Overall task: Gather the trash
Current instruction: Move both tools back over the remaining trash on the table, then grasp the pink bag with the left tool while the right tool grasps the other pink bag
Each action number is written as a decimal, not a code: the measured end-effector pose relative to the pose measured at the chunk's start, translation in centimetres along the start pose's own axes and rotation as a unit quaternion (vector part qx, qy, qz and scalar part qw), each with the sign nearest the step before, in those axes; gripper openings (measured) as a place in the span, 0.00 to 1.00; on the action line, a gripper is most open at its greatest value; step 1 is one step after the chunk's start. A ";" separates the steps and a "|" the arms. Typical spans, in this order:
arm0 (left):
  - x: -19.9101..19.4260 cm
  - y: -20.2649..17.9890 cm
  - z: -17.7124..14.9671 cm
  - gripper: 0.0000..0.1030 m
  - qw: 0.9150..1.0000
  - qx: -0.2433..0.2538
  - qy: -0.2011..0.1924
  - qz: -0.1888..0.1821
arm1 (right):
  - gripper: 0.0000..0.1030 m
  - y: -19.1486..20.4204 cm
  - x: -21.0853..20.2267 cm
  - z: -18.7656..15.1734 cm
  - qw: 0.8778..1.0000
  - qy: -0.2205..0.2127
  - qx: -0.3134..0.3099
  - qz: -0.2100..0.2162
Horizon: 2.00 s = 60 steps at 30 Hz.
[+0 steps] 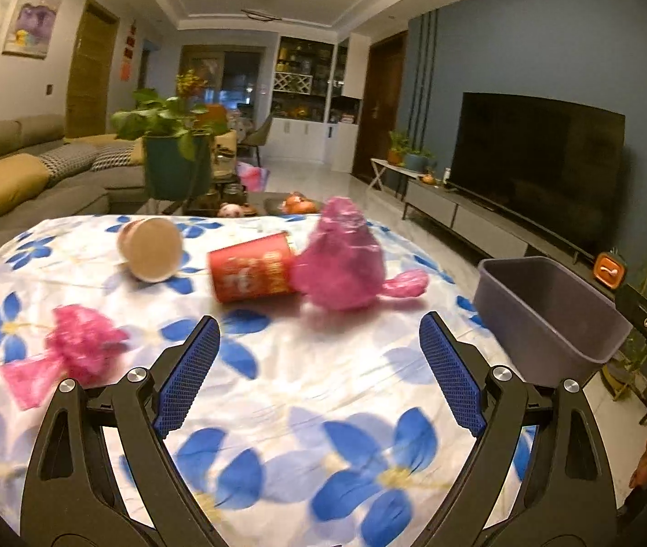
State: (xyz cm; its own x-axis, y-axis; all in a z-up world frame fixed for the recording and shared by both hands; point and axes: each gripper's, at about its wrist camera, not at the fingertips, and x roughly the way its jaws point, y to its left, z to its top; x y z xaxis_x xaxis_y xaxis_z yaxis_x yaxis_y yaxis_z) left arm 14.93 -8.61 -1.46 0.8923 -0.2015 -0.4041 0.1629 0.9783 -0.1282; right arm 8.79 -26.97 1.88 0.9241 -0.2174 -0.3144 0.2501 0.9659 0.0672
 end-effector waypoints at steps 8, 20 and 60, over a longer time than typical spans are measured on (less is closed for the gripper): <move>-2.7 3.2 0.1 0.86 0.999 -0.007 -0.010 0.032 | 0.94 2.7 -0.9 -0.4 1.000 0.005 -0.015 0.003; -4.4 7.3 -0.3 0.87 0.998 -0.020 -0.010 0.062 | 0.94 6.5 -0.9 -0.9 0.999 0.008 -0.030 0.019; 3.3 18.2 -2.0 0.44 0.991 -0.048 0.118 0.052 | 0.94 16.7 4.6 -2.0 0.995 0.018 -0.051 0.085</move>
State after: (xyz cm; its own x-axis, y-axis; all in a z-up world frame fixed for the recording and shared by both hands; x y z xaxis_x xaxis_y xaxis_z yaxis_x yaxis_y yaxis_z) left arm 19.98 8.41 -6.94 0.7774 -0.1167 -0.6181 0.0243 0.9875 -0.1558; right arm 16.64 -11.60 -0.32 0.9392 -0.0469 -0.3403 0.0592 0.9979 0.0260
